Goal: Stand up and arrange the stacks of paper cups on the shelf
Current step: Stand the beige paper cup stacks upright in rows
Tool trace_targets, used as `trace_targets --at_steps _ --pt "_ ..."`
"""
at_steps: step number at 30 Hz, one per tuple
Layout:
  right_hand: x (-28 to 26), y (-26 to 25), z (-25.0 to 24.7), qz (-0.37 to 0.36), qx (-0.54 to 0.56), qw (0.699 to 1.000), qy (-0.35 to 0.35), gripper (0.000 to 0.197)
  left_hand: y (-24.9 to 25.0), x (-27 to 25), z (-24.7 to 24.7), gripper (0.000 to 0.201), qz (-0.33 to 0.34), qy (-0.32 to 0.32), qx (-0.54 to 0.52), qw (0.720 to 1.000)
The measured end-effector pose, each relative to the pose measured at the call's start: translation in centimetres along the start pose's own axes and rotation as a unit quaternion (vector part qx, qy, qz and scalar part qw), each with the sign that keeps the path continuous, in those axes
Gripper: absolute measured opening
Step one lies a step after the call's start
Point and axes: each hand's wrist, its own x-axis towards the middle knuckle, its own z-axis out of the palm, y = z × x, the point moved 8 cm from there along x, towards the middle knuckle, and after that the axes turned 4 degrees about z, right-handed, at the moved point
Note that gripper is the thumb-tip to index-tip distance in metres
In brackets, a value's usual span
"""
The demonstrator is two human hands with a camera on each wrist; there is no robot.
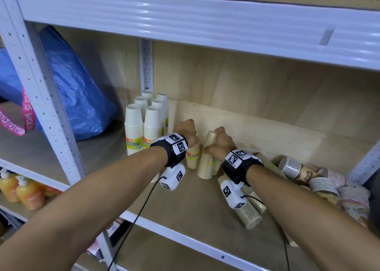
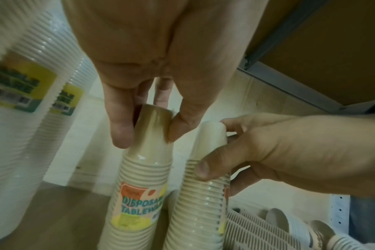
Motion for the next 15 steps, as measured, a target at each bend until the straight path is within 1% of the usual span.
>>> trace_targets --at_steps 2,6,9,15 --pt "0.7 -0.6 -0.2 -0.007 0.007 1.0 0.011 0.068 0.2 1.3 0.0 0.033 0.006 -0.011 0.001 1.0" --pt "2.5 -1.1 -0.5 -0.016 0.013 0.999 0.032 0.058 -0.1 3.2 0.1 0.033 0.001 -0.012 0.003 1.0" --pt "4.0 -1.2 -0.1 -0.022 0.02 0.999 0.028 0.05 -0.1 4.2 0.3 0.033 0.002 -0.01 0.009 1.0" --pt "6.0 -1.0 1.5 -0.026 0.032 0.999 0.022 0.042 -0.6 5.7 1.3 0.031 -0.012 -0.023 0.009 1.0"
